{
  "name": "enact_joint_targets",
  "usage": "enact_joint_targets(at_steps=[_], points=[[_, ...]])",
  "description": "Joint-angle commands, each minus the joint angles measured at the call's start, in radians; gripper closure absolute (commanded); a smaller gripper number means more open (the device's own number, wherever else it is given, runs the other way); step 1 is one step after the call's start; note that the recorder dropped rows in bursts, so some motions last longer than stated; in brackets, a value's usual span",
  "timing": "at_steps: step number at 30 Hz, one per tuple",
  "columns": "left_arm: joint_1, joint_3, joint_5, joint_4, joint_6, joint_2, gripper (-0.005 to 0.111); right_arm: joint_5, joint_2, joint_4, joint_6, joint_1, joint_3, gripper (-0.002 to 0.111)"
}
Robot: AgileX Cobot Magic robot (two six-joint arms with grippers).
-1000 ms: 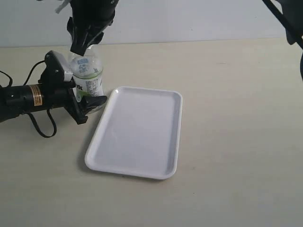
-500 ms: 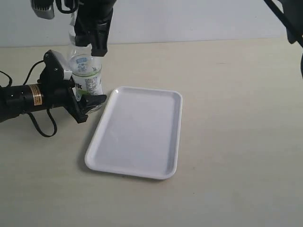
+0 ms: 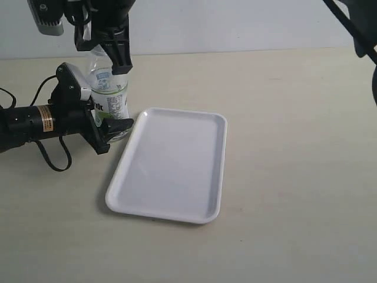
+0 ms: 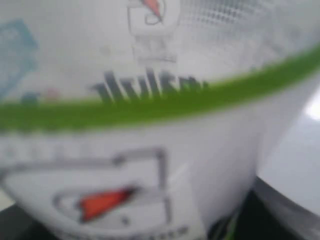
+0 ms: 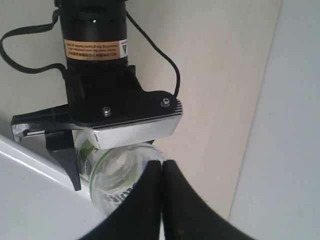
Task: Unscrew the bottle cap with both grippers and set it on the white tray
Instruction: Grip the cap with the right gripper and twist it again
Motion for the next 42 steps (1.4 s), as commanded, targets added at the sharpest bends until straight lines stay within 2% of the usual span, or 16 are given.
enact_joint_targets(at_steps=[1, 6, 9, 12, 15, 26, 30, 33, 42], points=[[-0.005, 0.003, -0.025, -0.005, 0.004, -0.014, 0.107, 0.028, -0.008, 0.012, 0.046, 0.000, -0.007, 0.101], [-0.005, 0.003, -0.025, -0.009, 0.004, -0.014, 0.107, 0.028, -0.040, 0.009, 0.410, 0.000, -0.007, 0.068], [-0.005, 0.003, -0.025, -0.009, 0.006, -0.014, 0.107, 0.014, -0.049, -0.097, 0.685, 0.000, -0.007, 0.049], [-0.005, 0.003, -0.025, -0.011, 0.008, -0.014, 0.107, -0.002, -0.042, -0.198, 0.903, 0.000, -0.007, 0.045], [-0.005, 0.003, -0.025, -0.013, 0.008, -0.014, 0.107, -0.002, -0.016, -0.259, 1.035, 0.000, -0.007, 0.045], [-0.005, 0.003, -0.025, -0.013, 0.008, -0.014, 0.107, -0.057, 0.015, -0.255, 1.046, 0.000, -0.006, 0.045], [-0.005, 0.003, -0.025, -0.013, 0.008, -0.014, 0.107, -0.057, 0.015, -0.253, 1.043, 0.000, -0.006, 0.049], [-0.005, 0.003, -0.025, -0.013, 0.008, -0.014, 0.107, -0.057, 0.015, -0.251, 1.043, 0.000, -0.006, 0.058], [-0.005, 0.003, -0.025, -0.013, 0.012, -0.014, 0.107, -0.027, 0.015, -0.167, 0.924, 0.000, -0.006, 0.095]])
